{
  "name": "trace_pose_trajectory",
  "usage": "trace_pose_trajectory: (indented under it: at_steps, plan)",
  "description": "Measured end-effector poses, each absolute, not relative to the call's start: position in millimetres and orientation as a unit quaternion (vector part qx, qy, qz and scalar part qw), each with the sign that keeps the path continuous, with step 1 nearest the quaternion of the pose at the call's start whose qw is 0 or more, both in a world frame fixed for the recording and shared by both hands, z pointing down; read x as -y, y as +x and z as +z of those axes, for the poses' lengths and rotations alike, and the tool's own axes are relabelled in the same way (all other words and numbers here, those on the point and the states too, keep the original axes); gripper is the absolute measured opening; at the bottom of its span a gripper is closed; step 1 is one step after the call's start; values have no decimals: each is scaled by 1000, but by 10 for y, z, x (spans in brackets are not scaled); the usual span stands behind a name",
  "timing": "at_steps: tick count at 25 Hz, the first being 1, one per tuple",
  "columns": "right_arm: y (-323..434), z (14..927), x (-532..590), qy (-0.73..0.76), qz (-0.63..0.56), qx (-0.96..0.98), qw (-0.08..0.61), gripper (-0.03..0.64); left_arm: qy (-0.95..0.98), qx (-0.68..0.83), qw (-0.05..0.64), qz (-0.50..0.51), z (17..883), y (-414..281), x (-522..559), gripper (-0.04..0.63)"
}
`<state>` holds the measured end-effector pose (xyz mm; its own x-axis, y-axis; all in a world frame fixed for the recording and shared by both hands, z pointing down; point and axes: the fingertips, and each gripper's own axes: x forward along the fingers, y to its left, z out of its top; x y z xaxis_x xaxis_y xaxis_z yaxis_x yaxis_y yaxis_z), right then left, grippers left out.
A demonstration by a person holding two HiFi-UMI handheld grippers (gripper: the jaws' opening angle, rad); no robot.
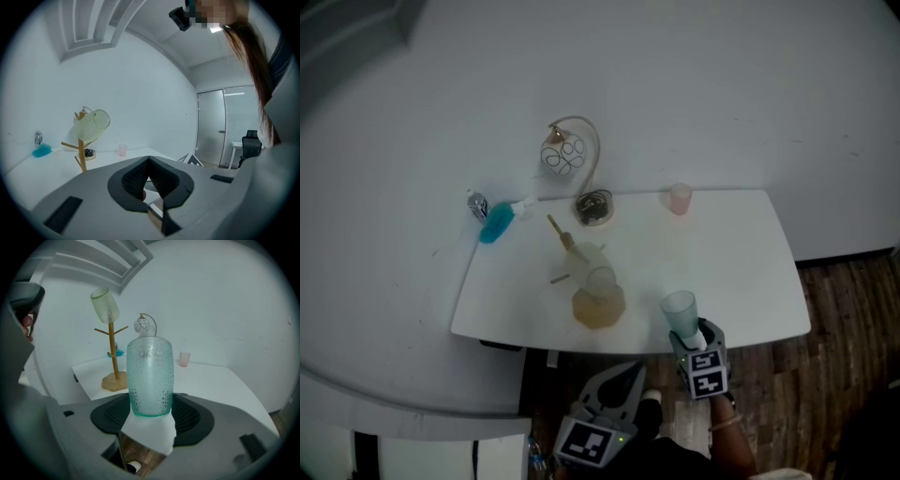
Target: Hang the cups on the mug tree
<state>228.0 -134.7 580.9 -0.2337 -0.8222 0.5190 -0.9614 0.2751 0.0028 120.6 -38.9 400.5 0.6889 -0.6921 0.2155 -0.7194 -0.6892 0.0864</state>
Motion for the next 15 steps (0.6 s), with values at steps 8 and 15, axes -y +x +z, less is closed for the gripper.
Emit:
trace_pose_trajectory:
  at_steps: [8,15]
  plan:
    - [2196,5631,1000,575,141,778,210,285,905,412,77,73,3917,1052,0,0]
    - [2091,5497,773,571,117,786,207,285,894,436,69,73,3886,887,-272,0]
